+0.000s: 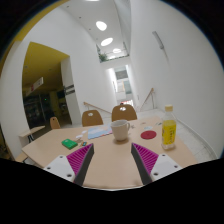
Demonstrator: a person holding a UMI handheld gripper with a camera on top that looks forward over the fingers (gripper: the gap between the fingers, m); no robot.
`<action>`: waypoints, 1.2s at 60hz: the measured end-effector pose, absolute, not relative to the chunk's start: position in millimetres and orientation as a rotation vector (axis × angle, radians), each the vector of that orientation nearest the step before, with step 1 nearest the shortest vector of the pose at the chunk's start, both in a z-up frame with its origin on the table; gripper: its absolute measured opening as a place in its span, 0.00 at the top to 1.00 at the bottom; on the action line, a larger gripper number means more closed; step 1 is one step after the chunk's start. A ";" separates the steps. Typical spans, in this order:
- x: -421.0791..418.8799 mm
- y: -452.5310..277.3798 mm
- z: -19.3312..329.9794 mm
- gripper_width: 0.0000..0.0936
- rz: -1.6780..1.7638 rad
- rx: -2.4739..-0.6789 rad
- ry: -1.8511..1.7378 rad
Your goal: Pour water
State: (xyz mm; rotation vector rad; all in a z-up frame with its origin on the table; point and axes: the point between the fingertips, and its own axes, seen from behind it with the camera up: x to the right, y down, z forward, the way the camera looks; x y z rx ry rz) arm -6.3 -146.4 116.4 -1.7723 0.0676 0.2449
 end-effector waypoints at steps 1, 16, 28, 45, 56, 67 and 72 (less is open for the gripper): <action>-5.0 -148.3 116.1 0.13 0.238 -1.771 0.073; 87.3 -131.4 109.4 0.12 0.064 -1.741 0.175; 192.6 -100.9 104.6 0.13 -0.108 -1.706 0.236; 215.2 -5.6 83.0 0.13 -0.113 -1.744 0.177; 225.6 15.2 74.0 0.46 -0.144 -1.772 0.177; 225.4 18.7 77.7 0.55 -0.215 -1.750 0.112; 227.2 24.1 81.6 0.61 -0.293 -1.760 0.050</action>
